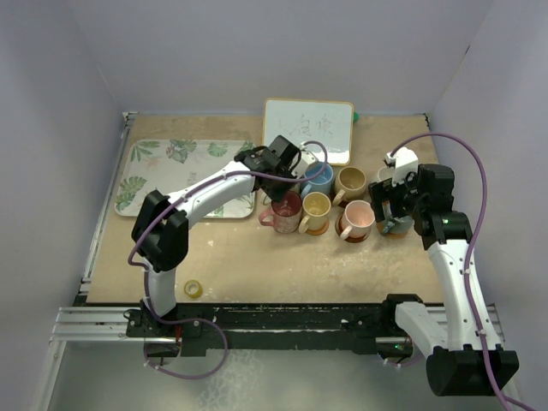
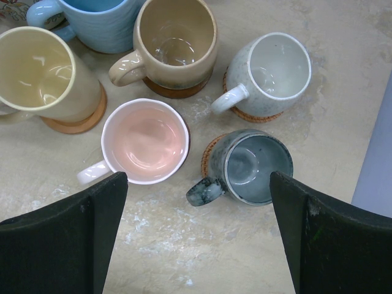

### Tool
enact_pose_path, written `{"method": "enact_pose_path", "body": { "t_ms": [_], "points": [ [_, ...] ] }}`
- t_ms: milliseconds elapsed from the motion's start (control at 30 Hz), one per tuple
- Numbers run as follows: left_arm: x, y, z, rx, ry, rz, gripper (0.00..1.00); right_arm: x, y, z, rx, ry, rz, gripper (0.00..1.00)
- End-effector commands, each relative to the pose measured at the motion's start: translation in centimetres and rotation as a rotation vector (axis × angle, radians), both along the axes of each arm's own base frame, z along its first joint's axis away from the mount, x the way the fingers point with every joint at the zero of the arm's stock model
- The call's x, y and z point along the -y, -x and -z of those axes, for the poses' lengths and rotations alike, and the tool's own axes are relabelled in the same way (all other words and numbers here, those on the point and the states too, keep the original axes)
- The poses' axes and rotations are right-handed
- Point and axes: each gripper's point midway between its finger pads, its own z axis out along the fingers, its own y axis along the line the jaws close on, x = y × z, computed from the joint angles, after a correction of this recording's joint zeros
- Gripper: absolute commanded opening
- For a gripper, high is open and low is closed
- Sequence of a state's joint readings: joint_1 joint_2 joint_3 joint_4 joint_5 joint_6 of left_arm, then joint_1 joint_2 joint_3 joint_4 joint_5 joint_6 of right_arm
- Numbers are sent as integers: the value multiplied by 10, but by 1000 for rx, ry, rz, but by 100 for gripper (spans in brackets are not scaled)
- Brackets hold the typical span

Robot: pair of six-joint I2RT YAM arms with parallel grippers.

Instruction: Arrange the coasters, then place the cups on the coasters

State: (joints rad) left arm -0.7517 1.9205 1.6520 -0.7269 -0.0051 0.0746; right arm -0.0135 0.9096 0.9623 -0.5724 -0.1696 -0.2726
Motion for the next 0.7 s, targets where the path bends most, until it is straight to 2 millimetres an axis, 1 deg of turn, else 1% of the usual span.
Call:
{"method": "enact_pose_path", "body": {
  "t_ms": [0, 167, 433, 600, 667],
  "points": [
    [9, -10, -27, 56, 51, 18, 18, 2, -2, -8, 33, 8, 5, 100],
    [9, -11, -40, 74, 61, 19, 20, 2, -2, -8, 34, 9, 5, 100],
    [3, -7, -73, 125, 100, 8, 25, 3, -3, -7, 31, 9, 7, 100],
    [-10, -11, -97, 202, 117, -34, 28, 5, -5, -7, 34, 20, 15, 100],
    [-21, -16, -107, 233, 129, -64, 33, 6, -7, -7, 35, 23, 17, 100]
  ]
}}
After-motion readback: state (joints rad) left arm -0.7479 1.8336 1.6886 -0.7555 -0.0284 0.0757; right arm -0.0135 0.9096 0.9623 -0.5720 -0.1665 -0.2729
